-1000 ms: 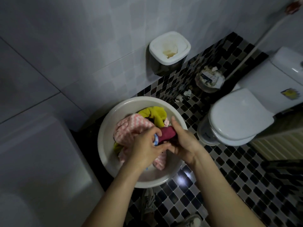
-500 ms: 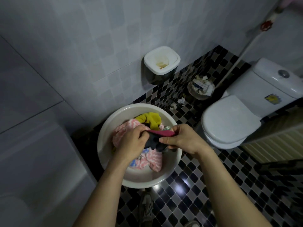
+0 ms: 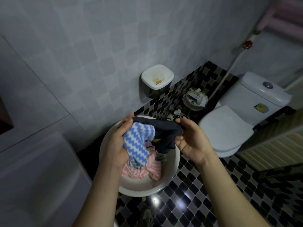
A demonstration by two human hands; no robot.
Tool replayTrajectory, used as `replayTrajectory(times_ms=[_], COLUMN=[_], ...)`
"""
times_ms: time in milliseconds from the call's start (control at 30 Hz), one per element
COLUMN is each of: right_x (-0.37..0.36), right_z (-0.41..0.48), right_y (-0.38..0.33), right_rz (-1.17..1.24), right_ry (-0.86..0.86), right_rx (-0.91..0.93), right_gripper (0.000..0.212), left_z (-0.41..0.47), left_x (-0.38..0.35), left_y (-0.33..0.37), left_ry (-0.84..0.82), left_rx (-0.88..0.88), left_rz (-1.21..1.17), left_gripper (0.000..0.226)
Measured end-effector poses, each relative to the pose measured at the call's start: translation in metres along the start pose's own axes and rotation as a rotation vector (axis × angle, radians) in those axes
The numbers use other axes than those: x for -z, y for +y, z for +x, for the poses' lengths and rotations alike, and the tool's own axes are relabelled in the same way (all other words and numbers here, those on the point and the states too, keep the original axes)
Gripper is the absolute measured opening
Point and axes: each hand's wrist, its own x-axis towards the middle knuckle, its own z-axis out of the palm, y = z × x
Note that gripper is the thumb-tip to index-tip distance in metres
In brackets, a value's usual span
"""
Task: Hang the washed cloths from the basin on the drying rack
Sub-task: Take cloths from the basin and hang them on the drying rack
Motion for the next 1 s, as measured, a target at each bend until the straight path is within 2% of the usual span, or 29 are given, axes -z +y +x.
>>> replayTrajectory(times_ms=[100,167,267,333,400,467,533,600,667,733,800,867,900,967,1000], right_x=[-0.002,-0.006,-0.019,-0.030,-0.035,-0.034,-0.032,-0.032,-0.031,-0.032,-0.024,-0.022,-0.017,-0.009,-0.001], right_z=[-0.006,-0.015,-0.029,-0.036,-0.043,-0.051,-0.059,-0.068,-0.080,-0.090,-0.103,-0.112,-0.121,-0.134,-0.147], right_y=[-0.002,-0.005,-0.006,-0.006,-0.012,-0.021,-0.028,-0.034,-0.039,-0.045,-0.050,-0.052,-0.054,-0.057,-0.061], right_rz=[-0.108,-0.352,-0.791,-0.906,-0.857,-0.712,-0.574,-0.402,-0.234,-0.163,-0.159,-0.198,-0.195,-0.146,-0.126], right_ry=[-0.017,-0.089,-0.285,-0.237,-0.122,-0.075,-0.053,-0.008,0.033,0.055,0.105,0.176,0.207,0.233,0.250], right_rx=[0.033,0.048,0.075,0.182,0.277,0.262,0.219,0.185,0.173,0.183,0.218,0.235,0.256,0.290,0.326], right_gripper=[0.023,0.031,0.040,0.032,0.034,0.035,0.027,0.020,0.016,0.011,0.010,0.014,0.016,0.015,0.014], left_z=[-0.009,-0.014,-0.020,-0.024,-0.026,-0.025,-0.022,-0.016,-0.021,-0.033,-0.051,-0.060,-0.063,-0.069,-0.072], left_x=[-0.011,-0.020,-0.037,-0.048,-0.058,-0.061,-0.060,-0.058,-0.066,-0.080,-0.102,-0.117,-0.125,-0.135,-0.143], left_y=[0.003,0.005,0.006,0.008,0.014,0.018,0.018,0.011,0.002,-0.003,-0.018,-0.036,-0.047,-0.057,-0.064], left_ry=[-0.096,-0.170,-0.301,-0.288,-0.216,-0.137,-0.056,0.030,0.052,-0.140,-0.430,-0.491,-0.470,-0.460,-0.518], left_rx=[-0.040,-0.046,-0.046,-0.073,-0.102,-0.176,-0.318,-0.489,-0.624,-0.627,-0.499,-0.556,-0.632,-0.685,-0.622], left_rz=[-0.034,-0.037,0.034,0.109,0.159,0.285,0.567,0.932,1.089,1.019,1.016,1.165,1.207,1.169,1.120], left_gripper=[0.021,0.018,0.035,0.029,0.020,0.019,0.009,0.009,0.013,0.016,0.017,0.034,0.033,0.021,0.015])
